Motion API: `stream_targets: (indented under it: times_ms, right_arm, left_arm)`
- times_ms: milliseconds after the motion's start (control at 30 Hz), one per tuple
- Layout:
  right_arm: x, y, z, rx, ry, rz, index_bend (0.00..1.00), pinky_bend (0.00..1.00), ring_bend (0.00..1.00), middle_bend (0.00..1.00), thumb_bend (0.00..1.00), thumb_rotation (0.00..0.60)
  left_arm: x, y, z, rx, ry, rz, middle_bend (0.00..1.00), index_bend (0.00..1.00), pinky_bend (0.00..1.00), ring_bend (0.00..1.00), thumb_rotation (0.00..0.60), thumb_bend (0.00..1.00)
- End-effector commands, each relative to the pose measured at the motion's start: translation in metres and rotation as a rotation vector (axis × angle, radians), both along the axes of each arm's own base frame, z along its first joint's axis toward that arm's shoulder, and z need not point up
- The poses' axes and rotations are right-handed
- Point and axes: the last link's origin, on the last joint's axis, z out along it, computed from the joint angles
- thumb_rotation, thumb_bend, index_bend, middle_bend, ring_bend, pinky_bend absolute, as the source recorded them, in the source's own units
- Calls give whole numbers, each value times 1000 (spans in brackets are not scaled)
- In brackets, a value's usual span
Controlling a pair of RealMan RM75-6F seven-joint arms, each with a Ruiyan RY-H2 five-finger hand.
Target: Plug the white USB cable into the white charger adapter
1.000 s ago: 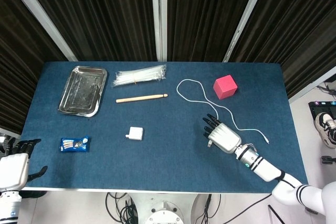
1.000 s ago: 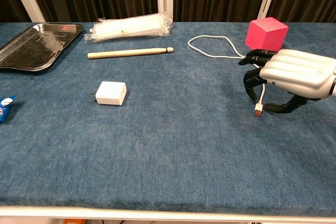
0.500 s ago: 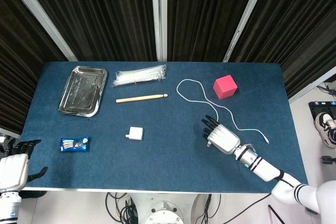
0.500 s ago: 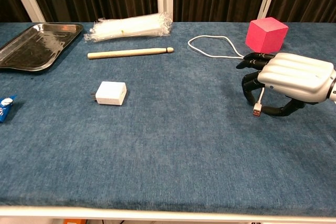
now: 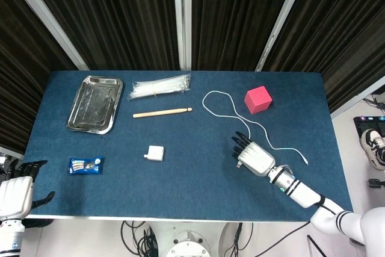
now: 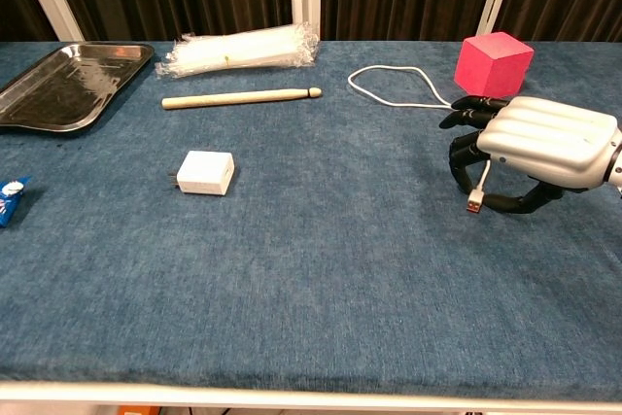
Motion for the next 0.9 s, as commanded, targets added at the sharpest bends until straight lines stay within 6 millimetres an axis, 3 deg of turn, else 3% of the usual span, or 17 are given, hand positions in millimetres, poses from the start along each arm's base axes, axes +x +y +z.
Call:
stream_targets:
  times_ms: [33,267,500,733,900]
  right_arm:
    - [2,0,1,-4,-7,5,559,0,135,403,329,600]
    - [12,-4,10,-35,-34,14,614,0,265,528,350,600]
    - [25,-9,18,-63,-54,-11,628,0,309,570,353,600]
    - [39,-16,27,-95,-69,-32,630,0,303,566,353,600]
    - [49,-24,36,-116,-110,-57,634,0,299,564,353,600]
  left_arm:
    - [1,1,0,-3,4,-5,221,207,0,153,600,157]
    - [11,17,3,-49,49,-64,221,206,1,153,600,156]
    - [39,58,-8,-174,103,-192,221,207,1,153,600,157]
    - [84,109,-53,-352,94,-329,221,206,6,153,600,157]
    - [113,134,-93,-441,45,-387,221,207,10,153,600,157]
